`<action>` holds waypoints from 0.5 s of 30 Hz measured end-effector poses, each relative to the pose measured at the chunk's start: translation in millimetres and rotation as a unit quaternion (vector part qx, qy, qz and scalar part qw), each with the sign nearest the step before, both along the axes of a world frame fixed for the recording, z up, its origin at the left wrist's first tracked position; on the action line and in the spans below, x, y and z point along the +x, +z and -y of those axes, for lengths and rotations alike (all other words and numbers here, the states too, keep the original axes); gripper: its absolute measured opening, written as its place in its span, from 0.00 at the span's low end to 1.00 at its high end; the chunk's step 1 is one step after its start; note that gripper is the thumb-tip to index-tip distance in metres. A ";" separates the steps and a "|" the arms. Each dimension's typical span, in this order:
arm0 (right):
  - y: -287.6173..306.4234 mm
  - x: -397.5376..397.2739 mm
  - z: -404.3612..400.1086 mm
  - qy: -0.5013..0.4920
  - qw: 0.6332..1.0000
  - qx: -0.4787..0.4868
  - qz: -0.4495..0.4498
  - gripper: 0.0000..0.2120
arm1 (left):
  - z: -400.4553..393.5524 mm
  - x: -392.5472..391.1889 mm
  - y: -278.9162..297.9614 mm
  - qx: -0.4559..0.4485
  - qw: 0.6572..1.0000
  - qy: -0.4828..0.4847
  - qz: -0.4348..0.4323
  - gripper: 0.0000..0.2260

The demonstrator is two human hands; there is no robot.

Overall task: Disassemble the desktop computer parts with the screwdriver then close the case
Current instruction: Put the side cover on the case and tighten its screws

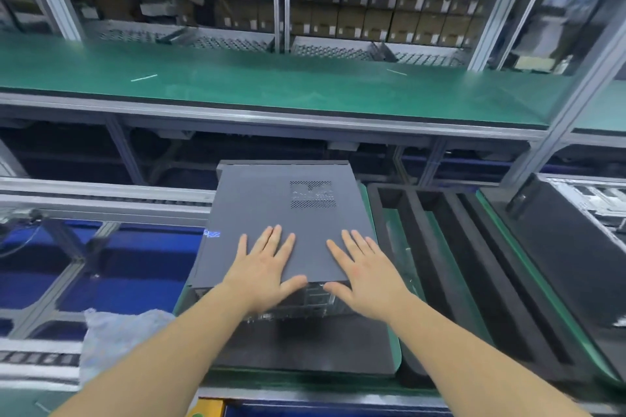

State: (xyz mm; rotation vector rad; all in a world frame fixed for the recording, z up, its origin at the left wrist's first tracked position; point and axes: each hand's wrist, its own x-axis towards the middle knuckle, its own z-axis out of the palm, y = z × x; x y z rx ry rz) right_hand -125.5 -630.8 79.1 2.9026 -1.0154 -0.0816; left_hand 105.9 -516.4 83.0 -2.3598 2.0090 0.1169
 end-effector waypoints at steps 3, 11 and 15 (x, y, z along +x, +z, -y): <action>0.9 -1.4 1.7 -0.011 1.000 0.014 0.000 0.44 | 3.5 1.4 3.0 0.025 1.000 0.001 -0.014 0.47; 14.5 -22.8 0.0 -0.076 0.993 0.073 0.062 0.51 | -48.6 60.5 28.8 -0.009 1.000 0.021 0.021 0.51; 7.9 -33.0 -4.9 -0.165 0.973 0.125 0.098 0.53 | -80.0 77.6 25.2 -0.006 0.990 0.141 -0.017 0.55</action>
